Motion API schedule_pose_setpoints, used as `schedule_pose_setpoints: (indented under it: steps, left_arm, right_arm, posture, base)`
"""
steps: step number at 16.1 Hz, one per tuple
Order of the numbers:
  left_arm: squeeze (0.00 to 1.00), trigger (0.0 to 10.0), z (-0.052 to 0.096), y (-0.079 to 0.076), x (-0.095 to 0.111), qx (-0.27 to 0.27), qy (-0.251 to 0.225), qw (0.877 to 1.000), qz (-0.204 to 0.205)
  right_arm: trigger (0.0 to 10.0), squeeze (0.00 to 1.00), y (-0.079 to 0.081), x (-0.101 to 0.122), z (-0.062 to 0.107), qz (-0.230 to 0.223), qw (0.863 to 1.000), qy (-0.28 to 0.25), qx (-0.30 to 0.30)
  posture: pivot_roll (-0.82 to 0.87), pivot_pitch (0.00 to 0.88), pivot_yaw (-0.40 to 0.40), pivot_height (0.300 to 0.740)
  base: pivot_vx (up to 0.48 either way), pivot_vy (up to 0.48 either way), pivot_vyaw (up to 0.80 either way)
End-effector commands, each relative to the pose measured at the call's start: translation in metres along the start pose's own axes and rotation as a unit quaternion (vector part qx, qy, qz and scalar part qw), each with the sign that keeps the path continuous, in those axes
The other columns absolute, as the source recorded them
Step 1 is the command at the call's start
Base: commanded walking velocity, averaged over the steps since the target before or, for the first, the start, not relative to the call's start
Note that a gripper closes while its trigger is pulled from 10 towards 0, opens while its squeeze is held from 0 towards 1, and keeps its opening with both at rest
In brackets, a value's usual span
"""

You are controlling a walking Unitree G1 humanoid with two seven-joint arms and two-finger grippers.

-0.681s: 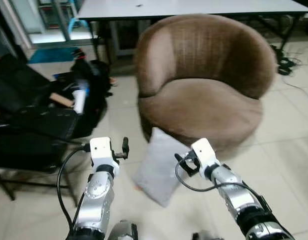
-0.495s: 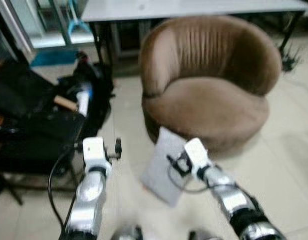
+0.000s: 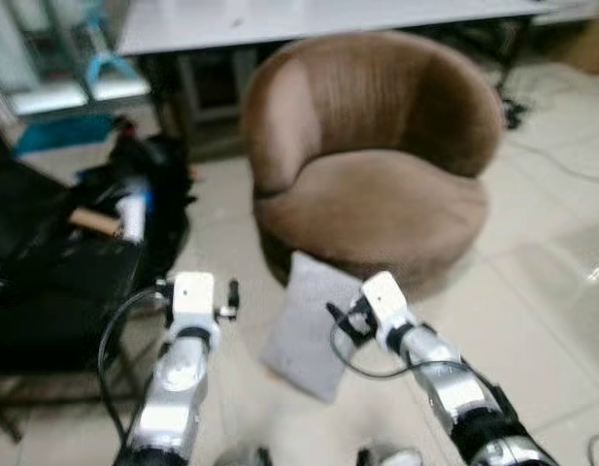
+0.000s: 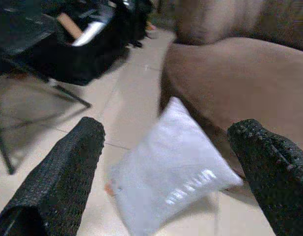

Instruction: Move the pillow to the sofa from floor

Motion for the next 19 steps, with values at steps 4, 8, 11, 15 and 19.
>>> schedule_pose_setpoints:
  steps: [4,8,11,15,19]
  left_arm:
    - [0.0,10.0,0.0,0.0,-0.003,0.004,0.009,1.0,-0.006]
    - [0.0,10.0,0.001,0.0,-0.007,0.008,0.022,0.999,-0.021]
    - [0.0,10.0,0.001,0.001,-0.013,0.004,0.039,0.998,-0.05]
    - [0.0,10.0,0.003,-0.003,-0.01,-0.002,0.027,0.999,-0.037]
    - [0.0,10.0,0.002,0.0,-0.014,0.002,0.041,0.997,-0.062]
  right_arm:
    - [10.0,0.0,-0.002,0.006,0.0,-0.003,1.0,-0.015,-0.001]
    - [10.0,0.0,0.001,0.006,0.001,-0.005,1.0,-0.017,0.005]
    - [10.0,0.0,0.006,0.008,0.001,-0.001,1.0,-0.024,0.013]
    - [10.0,0.0,0.007,0.007,0.001,-0.003,1.0,-0.023,0.016]
    - [10.0,0.0,0.01,0.009,0.001,0.0,0.999,-0.028,0.021]
  posture:
    - [-0.11,0.0,0.033,0.697]
    - [-0.11,0.0,0.035,0.697]
    - [-0.11,0.0,0.036,0.697]
    - [-0.11,0.0,0.037,0.697]
    - [-0.11,0.0,0.037,0.697]
  base:
    - [0.473,0.0,0.0]
    - [0.403,0.158,0.0]
    - [0.48,0.0,0.0]
    - [0.12,0.0,0.0]
    - [0.182,0.0,0.0]
Point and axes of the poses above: a point about 5 cm out from each wrist's last joint towards the gripper, its own z axis pointing back from the gripper into the wrist, its own x axis along the axis of the wrist's last joint, y = z × x, the point moved 5 cm from there along -z, pointing out of the wrist towards the gripper, and after that the axes turned 9 degrees about z, right-handed, at the moved point
